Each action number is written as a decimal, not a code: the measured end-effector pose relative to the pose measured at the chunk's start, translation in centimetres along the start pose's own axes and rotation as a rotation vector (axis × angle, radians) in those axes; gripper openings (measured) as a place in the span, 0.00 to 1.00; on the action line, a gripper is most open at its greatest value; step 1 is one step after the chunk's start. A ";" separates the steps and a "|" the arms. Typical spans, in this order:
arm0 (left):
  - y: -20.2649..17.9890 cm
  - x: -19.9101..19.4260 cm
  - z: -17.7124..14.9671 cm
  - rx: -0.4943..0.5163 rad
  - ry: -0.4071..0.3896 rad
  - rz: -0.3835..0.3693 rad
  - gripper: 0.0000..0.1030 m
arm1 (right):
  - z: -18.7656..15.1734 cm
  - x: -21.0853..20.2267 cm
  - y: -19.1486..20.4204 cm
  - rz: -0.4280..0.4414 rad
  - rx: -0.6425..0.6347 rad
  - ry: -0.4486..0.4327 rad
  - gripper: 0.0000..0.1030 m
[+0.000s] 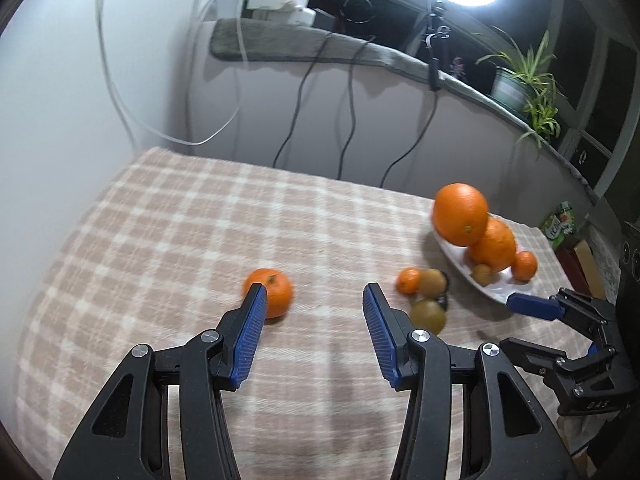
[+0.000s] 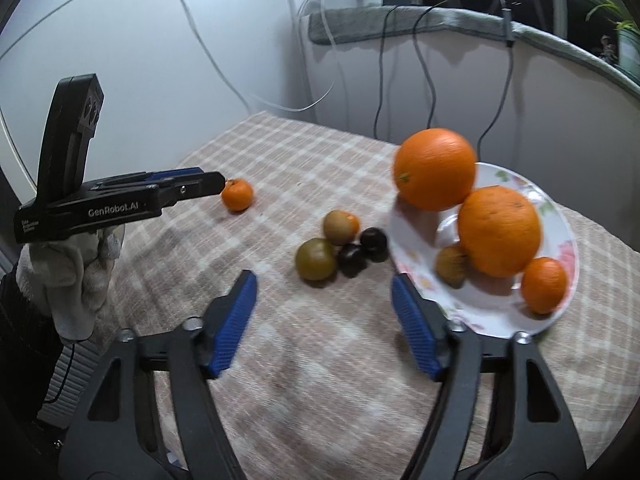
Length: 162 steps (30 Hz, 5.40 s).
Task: Organize fruits
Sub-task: 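Move both tools back to the loose fruits on the table, then close the left tool on a tangerine while the right tool grasps a kiwi, then carry the tangerine with the left tool over the plate while the right carries the kiwi, then open the left tool onto the plate while the right tool releases the kiwi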
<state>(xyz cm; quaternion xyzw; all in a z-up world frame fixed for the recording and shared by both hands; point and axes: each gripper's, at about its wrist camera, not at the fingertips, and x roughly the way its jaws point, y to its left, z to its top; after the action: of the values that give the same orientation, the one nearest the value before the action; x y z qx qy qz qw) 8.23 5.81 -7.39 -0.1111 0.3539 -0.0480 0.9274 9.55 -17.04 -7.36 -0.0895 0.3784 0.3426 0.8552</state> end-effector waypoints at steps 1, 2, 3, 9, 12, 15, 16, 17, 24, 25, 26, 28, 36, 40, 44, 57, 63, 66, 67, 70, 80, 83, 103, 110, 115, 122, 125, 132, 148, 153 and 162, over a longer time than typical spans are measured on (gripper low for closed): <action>0.3 0.1 -0.1 -0.005 0.002 0.003 0.47 | 0.0 0.4 0.2 0.004 -0.001 0.008 0.56; 0.6 0.1 -0.1 -0.010 0.004 0.004 0.47 | 0.1 0.8 0.4 0.007 -0.003 0.013 0.54; 1.0 0.2 -0.2 -0.015 0.005 0.006 0.47 | 0.2 1.1 0.6 0.008 -0.007 0.020 0.53; 2.3 0.7 -0.8 -0.032 0.021 0.010 0.47 | 0.9 3.1 1.6 -0.009 -0.027 0.040 0.46; 2.7 1.2 -0.8 -0.039 0.029 0.004 0.47 | 1.3 3.9 1.9 -0.035 -0.039 0.048 0.46; 2.9 1.7 -0.8 -0.036 0.038 0.005 0.47 | 1.5 4.6 2.2 -0.062 -0.053 0.057 0.46; 3.0 1.9 -0.8 -0.036 0.041 0.005 0.47 | 1.6 4.8 2.3 -0.070 -0.057 0.059 0.45; 3.1 2.1 -0.8 -0.038 0.043 0.006 0.47 | 1.6 5.0 2.4 -0.076 -0.064 0.062 0.43; 3.4 3.5 -0.6 -0.031 0.065 0.014 0.47 | 1.5 6.0 3.8 -0.137 -0.153 0.072 0.41; 3.3 3.7 -0.6 -0.027 0.068 0.014 0.47 | 1.4 6.1 4.0 -0.146 -0.162 0.071 0.41; 3.3 3.9 -0.5 -0.023 0.071 0.016 0.47 | 1.4 6.2 4.1 -0.153 -0.171 0.070 0.41; 3.4 4.3 -0.4 -0.022 0.081 0.019 0.47 | 1.3 6.3 4.5 -0.175 -0.200 0.070 0.41; 3.3 5.5 -0.1 -0.007 0.116 0.025 0.40 | 0.8 6.5 5.5 -0.266 -0.306 0.064 0.28; 3.1 5.6 0.0 0.007 0.115 0.029 0.36 | 1.1 6.3 4.9 -0.244 -0.282 0.060 0.22; 3.1 5.7 0.1 0.000 0.112 0.023 0.35 | 1.3 6.0 4.0 -0.199 -0.234 0.057 0.20; 3.2 5.3 -0.1 -0.006 0.103 0.025 0.35 | 1.4 5.7 2.3 -0.094 -0.140 0.060 0.16; 3.3 5.3 0.0 -0.016 0.101 0.020 0.35 | 1.3 6.1 3.2 -0.112 -0.208 0.078 0.32; 3.3 5.2 0.0 -0.019 0.099 0.020 0.35 | 1.1 6.6 4.4 -0.168 -0.290 0.085 0.36; 3.4 5.2 0.0 -0.020 0.098 0.019 0.35 | 1.0 6.8 4.8 -0.193 -0.323 0.088 0.36; 3.4 5.1 -0.1 -0.024 0.096 0.020 0.35 | 0.7 7.4 5.7 -0.271 -0.411 0.094 0.31; 3.2 4.4 -0.2 -0.027 0.076 0.018 0.35 | 1.4 5.5 2.5 -0.098 -0.173 0.077 0.25; 3.0 4.0 -0.2 -0.027 0.070 0.011 0.35 | 1.2 4.8 1.7 -0.057 -0.108 0.063 0.25; -5.4 2.3 0.6 0.091 0.039 -0.108 0.35 | 0.4 -3.0 -3.3 -0.047 0.047 -0.074 0.25; -9.4 3.1 1.0 0.145 0.047 -0.152 0.35 | 0.0 -5.3 -6.3 -0.085 0.086 -0.108 0.25; -11.6 3.8 1.1 0.172 0.056 -0.168 0.35 | -0.1 -6.5 -8.8 -0.107 0.119 -0.128 0.25; -14.0 4.9 1.3 0.203 0.068 -0.177 0.35 | -0.2 -7.4 -11.5 -0.125 0.153 -0.146 0.25; -14.6 5.4 1.3 0.212 0.073 -0.174 0.35 | 0.0 -7.2 -12.6 -0.133 0.164 -0.152 0.25; -15.6 6.6 1.3 0.229 0.092 -0.164 0.35 | 0.5 -6.4 -15.1 -0.137 0.193 -0.144 0.25; -16.3 7.8 1.4 0.242 0.122 -0.144 0.35 | 1.1 -3.2 -17.9 -0.119 0.233 -0.094 0.25; -16.3 7.9 1.5 0.246 0.126 -0.144 0.35 | 1.3 -2.7 -17.9 -0.110 0.237 -0.086 0.25; -16.1 7.8 1.6 0.242 0.126 -0.142 0.36 | 1.4 -2.4 -17.9 -0.108 0.240 -0.083 0.31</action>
<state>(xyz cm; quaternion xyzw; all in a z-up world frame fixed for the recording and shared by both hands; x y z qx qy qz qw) 14.97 -10.90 -7.43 -0.0201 0.3945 -0.1625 0.9042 20.91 -31.11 -6.57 0.0074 0.3757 0.2516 0.8919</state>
